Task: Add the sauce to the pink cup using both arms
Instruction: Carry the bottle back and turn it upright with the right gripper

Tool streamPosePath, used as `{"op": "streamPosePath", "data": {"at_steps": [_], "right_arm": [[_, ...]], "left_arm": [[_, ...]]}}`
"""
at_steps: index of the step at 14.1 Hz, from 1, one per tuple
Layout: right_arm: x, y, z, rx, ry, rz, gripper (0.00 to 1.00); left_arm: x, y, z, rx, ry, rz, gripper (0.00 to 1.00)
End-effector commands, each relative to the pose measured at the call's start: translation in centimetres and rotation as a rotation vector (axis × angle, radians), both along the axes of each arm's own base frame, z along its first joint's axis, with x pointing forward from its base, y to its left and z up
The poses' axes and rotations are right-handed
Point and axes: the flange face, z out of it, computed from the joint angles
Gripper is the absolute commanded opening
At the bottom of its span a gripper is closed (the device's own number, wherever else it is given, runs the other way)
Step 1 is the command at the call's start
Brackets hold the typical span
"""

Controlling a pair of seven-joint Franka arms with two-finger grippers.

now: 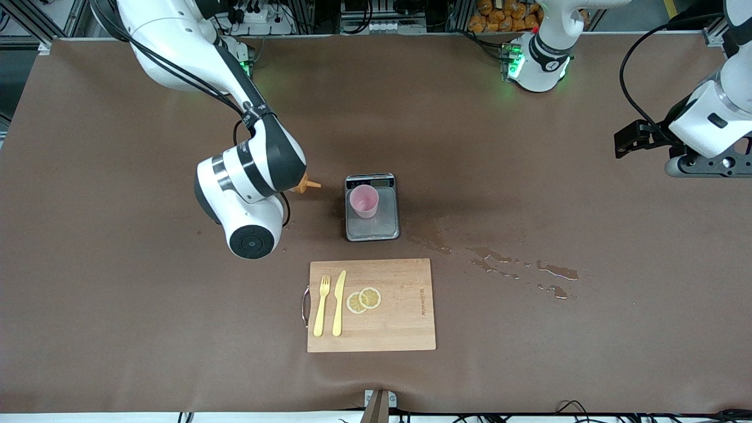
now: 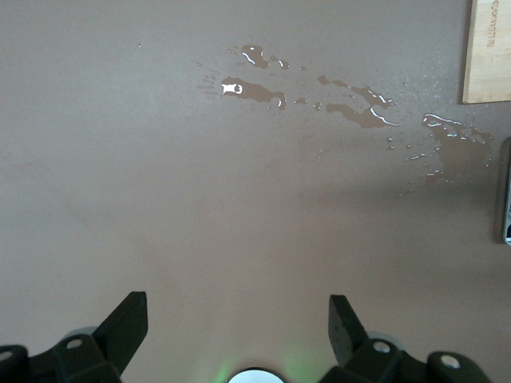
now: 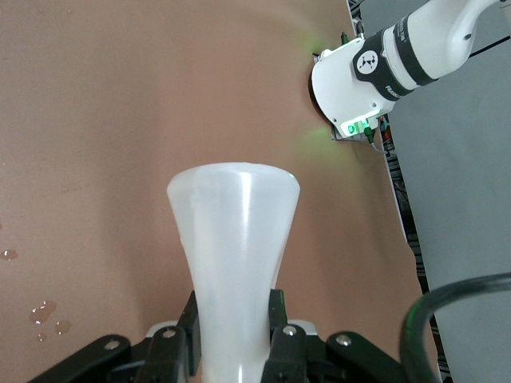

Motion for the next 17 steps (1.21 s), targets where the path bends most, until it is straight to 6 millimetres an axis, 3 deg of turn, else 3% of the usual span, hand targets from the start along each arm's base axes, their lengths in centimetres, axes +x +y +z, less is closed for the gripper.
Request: {"op": "streamPosePath", "data": {"at_steps": [1, 6, 10, 12, 14, 17], "right_arm": [[1.2, -2.8, 1.5, 0.081, 0.019, 0.043, 0.31], [4.0, -12.9, 4.8, 0.459, 0.070, 0.047, 0.33], [4.8, -21.0, 4.9, 0.746, 0.091, 0.118, 0.33], [5.1, -24.3, 4.1, 0.843, 0.078, 0.158, 0.33], [4.8, -29.0, 2.7, 1.010, 0.046, 0.197, 0.33], [4.0, -36.1, -0.7, 1.201, -0.012, 0.251, 0.33]], "left_arm": [[-1.0, -0.5, 0.5, -0.013, 0.004, 0.005, 1.00], [-1.4, -0.8, 1.2, -0.015, -0.008, 0.006, 1.00], [-1.3, -0.6, 1.3, -0.033, -0.017, 0.015, 1.00], [-1.0, -0.1, 1.5, -0.036, -0.035, 0.024, 1.00], [-1.0, 0.0, 1.7, -0.036, -0.043, 0.028, 1.00], [-1.3, 1.3, 2.6, -0.039, -0.063, 0.055, 1.00]]}}
